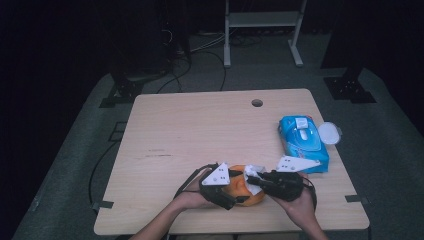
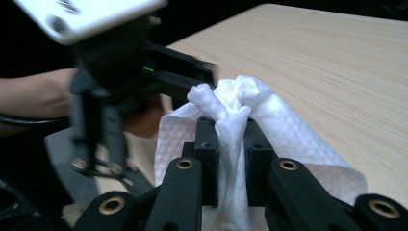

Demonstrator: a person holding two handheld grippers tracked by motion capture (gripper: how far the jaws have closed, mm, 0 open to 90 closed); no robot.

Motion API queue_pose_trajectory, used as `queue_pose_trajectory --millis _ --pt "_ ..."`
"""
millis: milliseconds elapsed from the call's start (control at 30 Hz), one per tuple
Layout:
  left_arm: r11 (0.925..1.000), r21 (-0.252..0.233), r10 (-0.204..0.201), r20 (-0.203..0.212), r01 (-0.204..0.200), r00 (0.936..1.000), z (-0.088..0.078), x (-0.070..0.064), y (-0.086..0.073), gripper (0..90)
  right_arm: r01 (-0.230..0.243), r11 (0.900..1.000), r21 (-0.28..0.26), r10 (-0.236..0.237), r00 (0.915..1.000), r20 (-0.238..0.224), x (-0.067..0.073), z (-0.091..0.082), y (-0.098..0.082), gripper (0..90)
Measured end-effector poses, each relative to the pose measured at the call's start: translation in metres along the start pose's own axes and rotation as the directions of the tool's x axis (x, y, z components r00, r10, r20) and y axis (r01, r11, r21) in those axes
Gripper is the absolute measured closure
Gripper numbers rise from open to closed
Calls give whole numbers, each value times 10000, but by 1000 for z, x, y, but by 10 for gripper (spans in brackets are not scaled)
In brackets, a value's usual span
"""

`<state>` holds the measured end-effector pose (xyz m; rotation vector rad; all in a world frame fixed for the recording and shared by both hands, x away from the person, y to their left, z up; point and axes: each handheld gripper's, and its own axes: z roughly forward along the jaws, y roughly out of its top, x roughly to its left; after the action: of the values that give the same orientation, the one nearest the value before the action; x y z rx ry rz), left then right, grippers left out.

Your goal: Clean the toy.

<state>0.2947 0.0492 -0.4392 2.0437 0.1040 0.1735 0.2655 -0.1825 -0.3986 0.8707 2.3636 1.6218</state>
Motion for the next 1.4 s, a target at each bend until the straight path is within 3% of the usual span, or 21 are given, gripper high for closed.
queue_pose_trajectory --millis 100,300,467,533,700,800,1033,1133,1300,1400 --pt "10000 -41 -9 74 9 10000 -1 0 -1 234 172 9997 154 -174 9998 131 2 2 1 797" --pt "9995 62 315 101 -316 9995 3 -2 1 234 -661 9976 219 647 9961 600 -24 -4 -10 798" --pt "9982 134 582 169 -584 9982 3 -4 1 234 -107 9997 234 99 9994 325 -6 2 -2 798" --pt "9980 176 602 193 -605 9980 1 -4 0 234 25 9994 334 -39 9991 417 -5 4 -1 798" --pt "9977 222 642 127 -645 9979 1 -3 1 239 -582 9978 308 557 9955 767 -24 -2 -9 798" --pt "9986 162 509 120 -511 9986 -1 -1 0 239 -814 9961 353 769 9905 1139 -33 -10 -15 798" --pt "9994 103 319 56 -319 9995 -5 4 -2 244 -852 9958 342 806 9897 1183 -33 -13 -17 798" --pt "10000 35 78 -1 -78 10000 -7 7 -3 245 -814 9964 241 781 9902 1162 -31 -14 -16 798" --pt "9960 -325 -839 -34 838 9965 -12 20 -8 245 -435 9990 74 427 9951 897 -19 -15 -10 798" --pt "9945 -367 -986 -51 983 9951 -14 23 -9 245 -363 9991 225 341 9950 937 -20 -13 -11 799"
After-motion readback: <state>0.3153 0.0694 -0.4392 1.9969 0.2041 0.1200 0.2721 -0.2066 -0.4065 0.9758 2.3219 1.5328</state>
